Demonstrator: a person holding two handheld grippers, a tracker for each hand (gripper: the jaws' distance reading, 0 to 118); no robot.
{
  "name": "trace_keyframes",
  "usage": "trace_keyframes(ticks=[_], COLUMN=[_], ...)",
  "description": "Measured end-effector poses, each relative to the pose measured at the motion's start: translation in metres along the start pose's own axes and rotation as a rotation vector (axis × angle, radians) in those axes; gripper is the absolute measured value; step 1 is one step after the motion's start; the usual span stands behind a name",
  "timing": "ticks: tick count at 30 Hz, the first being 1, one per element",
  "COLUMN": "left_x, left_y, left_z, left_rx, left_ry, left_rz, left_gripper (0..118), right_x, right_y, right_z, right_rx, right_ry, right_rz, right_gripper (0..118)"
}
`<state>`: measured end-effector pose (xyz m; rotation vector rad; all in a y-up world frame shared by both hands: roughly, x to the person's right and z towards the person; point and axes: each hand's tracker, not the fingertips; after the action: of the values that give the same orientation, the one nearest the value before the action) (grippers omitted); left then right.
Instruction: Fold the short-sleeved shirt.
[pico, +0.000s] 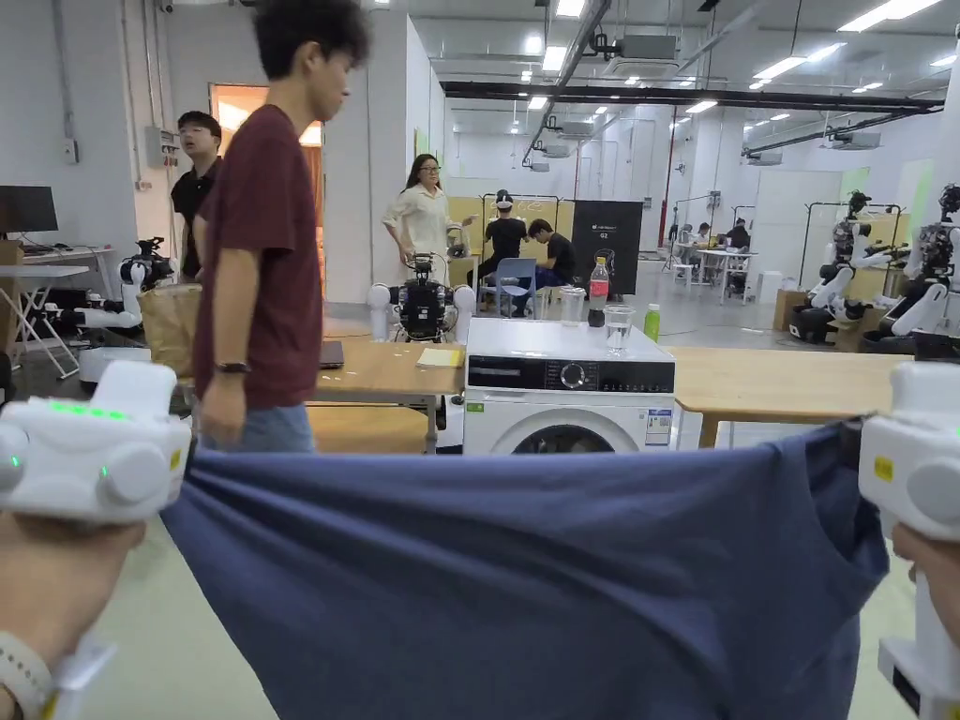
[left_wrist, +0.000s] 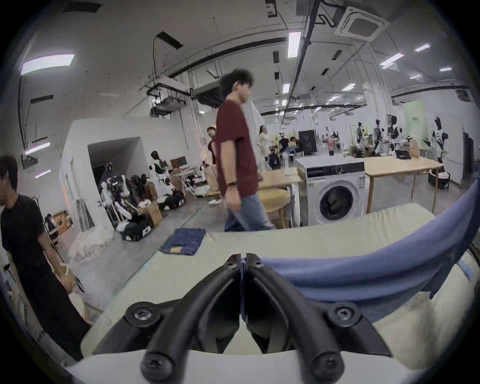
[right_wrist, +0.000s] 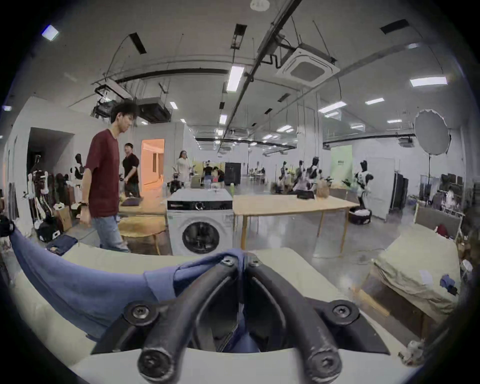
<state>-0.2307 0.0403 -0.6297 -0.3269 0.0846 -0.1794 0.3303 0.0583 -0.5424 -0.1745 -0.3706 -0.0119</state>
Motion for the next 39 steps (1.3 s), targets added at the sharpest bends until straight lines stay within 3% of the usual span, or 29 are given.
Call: trace_keyframes(ticks=[6, 14, 19, 20, 23, 25, 28, 29, 31, 32, 37, 39], left_x=[0.005, -0.012, -0.015, -0.02, -0.023, -0.014, -0.014, -0.014, -0.015, -0.015, 0.023, 0.04], left_y=[-0.027, -0.125, -0.248, -0.279, -0.348, -0.362, -0.358, -0.349, -0.329, -0.314, -0.259, -0.252], left_z=[0.019, 0.148, 0.21, 0.21, 0.212, 0.22, 0.223, 0.226, 0.235, 0.243, 0.282, 0.297], left_rx=[-0.029, -0.03, -0.228, -0.292, -0.457, -0.491, -0.458, -0.439, -0.378, -0.315, -0.038, 0.061], left_ry=[-0.046, -0.139, -0.181, -0.182, -0.199, -0.187, -0.182, -0.179, -0.173, -0.178, -0.239, -0.211], left_rz=[-0.003, -0.063, -0.099, -0.056, 0.035, 0.026, 0.054, 0.056, 0.061, 0.064, -0.058, -0.033], left_gripper=[0, 0, 0, 0, 0, 0, 0, 25, 91, 109, 110, 110], right_x=[0.023, 0.073, 0.088, 0.089, 0.088, 0.087, 0.092, 0.093, 0.09, 0.084, 0.031, 0.011], right_y=[-0.037, -0.112, -0.22, -0.247, -0.313, -0.341, -0.345, -0.337, -0.311, -0.297, -0.231, -0.22], right_z=[0.011, 0.128, 0.198, 0.209, 0.231, 0.234, 0.234, 0.236, 0.247, 0.254, 0.303, 0.317], right_rx=[-0.053, -0.1, -0.283, -0.342, -0.466, -0.525, -0.51, -0.493, -0.448, -0.404, -0.137, -0.084], right_ry=[-0.008, 0.051, 0.113, 0.128, 0.119, 0.096, 0.073, 0.062, 0.064, 0.094, 0.235, 0.274], right_rz=[0.016, 0.073, 0.181, 0.218, 0.215, 0.25, 0.23, 0.215, 0.201, 0.191, 0.142, 0.12], right_gripper=[0, 0, 0, 0, 1, 1, 5, 25, 88, 111, 112, 112])
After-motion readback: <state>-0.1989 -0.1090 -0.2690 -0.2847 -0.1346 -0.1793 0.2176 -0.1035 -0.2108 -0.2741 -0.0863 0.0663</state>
